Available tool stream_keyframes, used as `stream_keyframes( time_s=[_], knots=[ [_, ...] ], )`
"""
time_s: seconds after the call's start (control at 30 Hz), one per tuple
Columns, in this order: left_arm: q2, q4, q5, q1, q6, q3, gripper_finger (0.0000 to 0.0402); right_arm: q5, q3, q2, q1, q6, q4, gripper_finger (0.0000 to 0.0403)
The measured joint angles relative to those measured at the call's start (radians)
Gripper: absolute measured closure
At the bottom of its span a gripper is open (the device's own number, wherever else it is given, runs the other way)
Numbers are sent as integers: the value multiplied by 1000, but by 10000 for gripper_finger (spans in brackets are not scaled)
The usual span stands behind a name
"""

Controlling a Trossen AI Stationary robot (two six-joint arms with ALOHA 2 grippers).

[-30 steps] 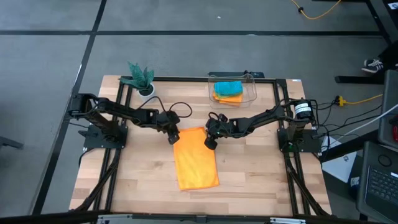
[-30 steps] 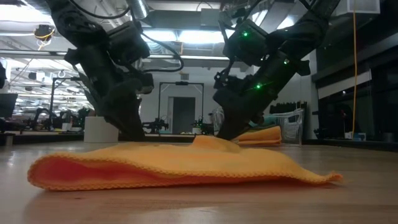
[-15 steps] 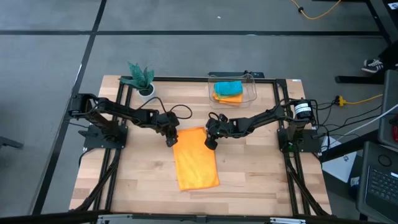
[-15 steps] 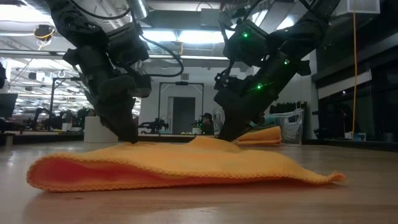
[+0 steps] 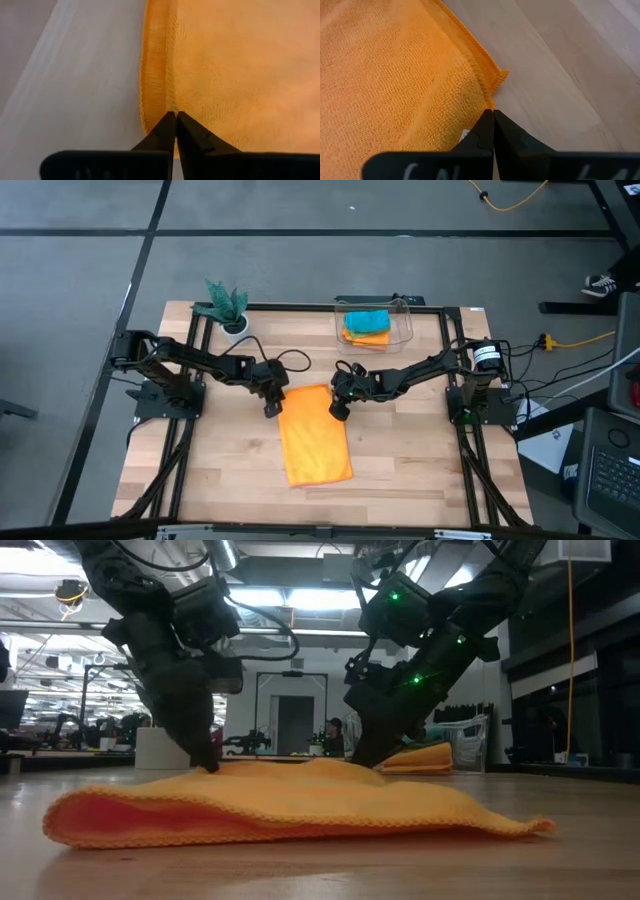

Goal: Fold microfiber towels
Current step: Fold the orange microfiber towel

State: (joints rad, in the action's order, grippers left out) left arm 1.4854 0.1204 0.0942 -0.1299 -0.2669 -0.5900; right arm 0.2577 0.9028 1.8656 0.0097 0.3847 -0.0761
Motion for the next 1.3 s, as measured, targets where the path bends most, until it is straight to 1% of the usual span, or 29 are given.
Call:
stream_keyframes(
  time_s=[0.1,0.33,0.6,0.77,0.97,1.03,1.17,1.3],
  knots=[
    [-23,23,7,1,9,0,397,0,0,0,0,0,0,400],
    [-123,194,3,0,9,0,401,1,1,0,0,0,-16,399],
    [-129,271,4,0,14,0,401,0,2,0,0,-21,-80,394],
    [-128,297,30,0,42,0,401,13,0,-13,0,-60,-118,358],
    [-128,295,33,12,49,0,401,116,1,-78,-6,-82,-130,303],
    [-128,293,17,26,93,0,401,117,1,-86,-6,-83,-129,287],
    [-136,289,-53,73,216,0,401,116,1,-86,-5,-80,-106,265],
    [-166,302,-61,110,250,0,401,116,0,-85,-6,-56,-40,257]
  ],
)
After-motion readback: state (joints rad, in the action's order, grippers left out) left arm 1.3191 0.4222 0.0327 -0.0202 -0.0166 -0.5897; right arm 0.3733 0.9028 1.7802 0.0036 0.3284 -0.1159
